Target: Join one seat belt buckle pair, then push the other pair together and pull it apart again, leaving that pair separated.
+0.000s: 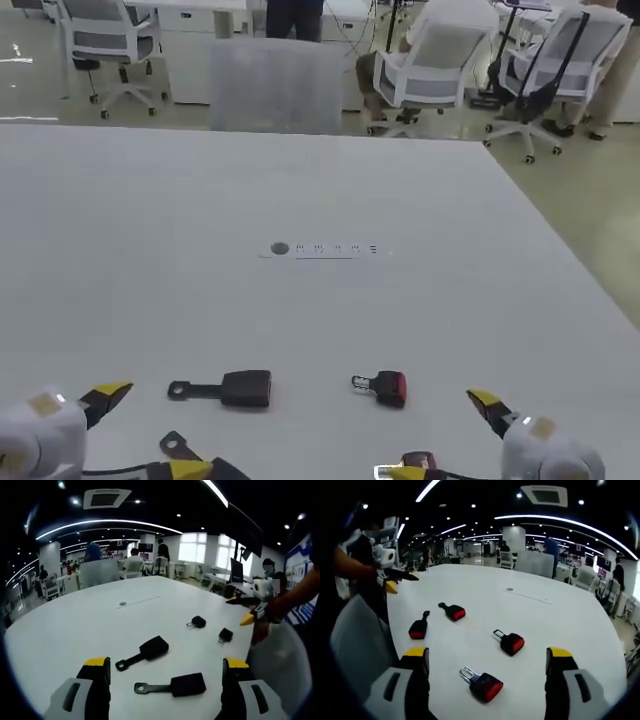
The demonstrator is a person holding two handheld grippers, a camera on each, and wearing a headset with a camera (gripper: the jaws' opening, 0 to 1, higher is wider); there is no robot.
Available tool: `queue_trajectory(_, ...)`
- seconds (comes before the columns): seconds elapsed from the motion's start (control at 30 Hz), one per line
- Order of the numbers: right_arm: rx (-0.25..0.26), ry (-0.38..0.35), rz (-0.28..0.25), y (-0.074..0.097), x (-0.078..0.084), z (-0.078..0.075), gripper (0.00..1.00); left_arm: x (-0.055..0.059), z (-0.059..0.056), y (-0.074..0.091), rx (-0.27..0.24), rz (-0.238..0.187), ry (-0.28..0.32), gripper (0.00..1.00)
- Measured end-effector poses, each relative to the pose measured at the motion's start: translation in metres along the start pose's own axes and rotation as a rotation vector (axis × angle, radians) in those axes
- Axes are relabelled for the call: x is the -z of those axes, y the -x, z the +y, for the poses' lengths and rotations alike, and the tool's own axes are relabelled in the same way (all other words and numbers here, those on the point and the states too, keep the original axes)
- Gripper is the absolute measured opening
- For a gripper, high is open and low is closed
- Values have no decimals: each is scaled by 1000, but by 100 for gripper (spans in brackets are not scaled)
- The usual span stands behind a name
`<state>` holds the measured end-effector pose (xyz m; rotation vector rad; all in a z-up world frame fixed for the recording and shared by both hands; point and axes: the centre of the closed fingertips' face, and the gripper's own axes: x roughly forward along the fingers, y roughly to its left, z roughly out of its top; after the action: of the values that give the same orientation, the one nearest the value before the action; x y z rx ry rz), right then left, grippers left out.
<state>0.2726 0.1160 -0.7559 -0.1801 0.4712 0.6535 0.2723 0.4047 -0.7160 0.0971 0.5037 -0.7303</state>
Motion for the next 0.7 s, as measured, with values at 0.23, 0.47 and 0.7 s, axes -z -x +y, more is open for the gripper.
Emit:
queue_trajectory(0.23, -55, 19, 43, -6, 12, 4, 97, 13, -3, -12, 47, 49, -47, 93)
queue_trajectory(0.47, -110, 42, 82, -13, 20, 8, 96, 23, -6, -22, 93, 87, -87, 92)
queue_trajectory(0.7, -157, 49, 118, -18, 28, 8, 93, 35, -11, -31, 153, 137, -143, 89)
